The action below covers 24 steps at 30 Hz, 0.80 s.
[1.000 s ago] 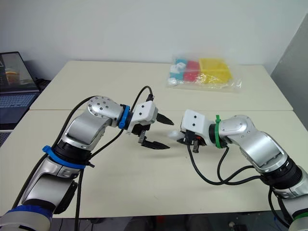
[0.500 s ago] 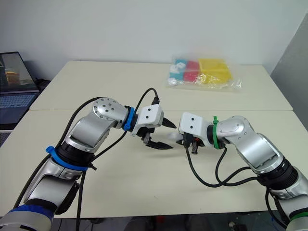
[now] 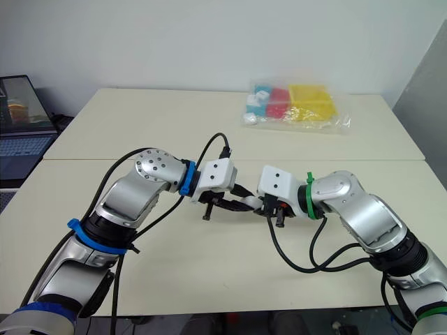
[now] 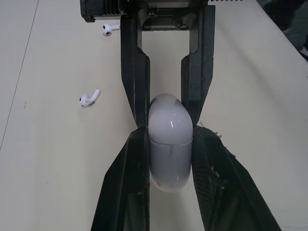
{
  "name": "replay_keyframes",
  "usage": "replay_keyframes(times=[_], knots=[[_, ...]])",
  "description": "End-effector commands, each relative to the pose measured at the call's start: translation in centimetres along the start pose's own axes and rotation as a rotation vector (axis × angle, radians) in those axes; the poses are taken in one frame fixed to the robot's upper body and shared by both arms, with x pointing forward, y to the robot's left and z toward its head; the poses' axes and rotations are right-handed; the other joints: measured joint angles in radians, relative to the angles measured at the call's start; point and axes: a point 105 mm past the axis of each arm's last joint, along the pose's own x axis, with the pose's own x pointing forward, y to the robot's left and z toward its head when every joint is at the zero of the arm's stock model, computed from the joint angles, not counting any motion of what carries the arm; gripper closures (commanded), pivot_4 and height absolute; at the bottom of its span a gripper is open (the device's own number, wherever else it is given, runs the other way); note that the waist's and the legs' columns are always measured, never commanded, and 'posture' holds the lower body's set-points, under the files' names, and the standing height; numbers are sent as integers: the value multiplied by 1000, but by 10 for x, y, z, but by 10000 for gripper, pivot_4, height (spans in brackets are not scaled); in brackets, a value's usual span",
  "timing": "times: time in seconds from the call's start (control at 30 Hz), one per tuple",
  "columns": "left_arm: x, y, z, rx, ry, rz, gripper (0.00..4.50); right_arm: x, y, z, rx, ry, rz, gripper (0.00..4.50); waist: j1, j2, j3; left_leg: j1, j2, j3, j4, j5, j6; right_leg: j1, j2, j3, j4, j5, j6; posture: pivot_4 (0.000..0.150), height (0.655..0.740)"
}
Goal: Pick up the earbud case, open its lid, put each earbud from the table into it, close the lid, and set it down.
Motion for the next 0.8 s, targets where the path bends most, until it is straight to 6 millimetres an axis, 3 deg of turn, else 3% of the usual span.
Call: replay_keyframes(times=[0.03, 0.07, 0.23, 0.5, 0.8], knots=[[-2, 4, -2, 11, 8, 10, 36987, -13, -8, 20, -67, -58, -54, 37032, 0, 0, 0, 0, 0, 0, 0, 0, 0, 0, 0, 0, 0, 0, 0, 1500, 7400], [-3, 3, -2, 15, 4, 1, 36987, -13, -8, 20, -68, -59, -54, 37032, 0, 0, 0, 0, 0, 0, 0, 0, 0, 0, 0, 0, 0, 0, 0, 1500, 7400], [-4, 5, -6, -9, 12, 13, 21564, -13, -8, 22, -70, -63, -53, 37032, 0, 0, 0, 0, 0, 0, 0, 0, 0, 0, 0, 0, 0, 0, 0, 1500, 7400], [1, 8, 1, -31, -29, 42, 21564, -13, -6, 22, -73, -63, -44, 37032, -1, 0, 0, 0, 0, 0, 0, 0, 0, 0, 0, 0, 0, 0, 0, 1500, 7400], [-6, 5, 8, -32, -30, 17, 21564, -14, -8, 13, -91, -28, -49, 37032, 0, 0, 0, 0, 0, 0, 0, 0, 0, 0, 0, 0, 0, 0, 0, 1500, 7400]])
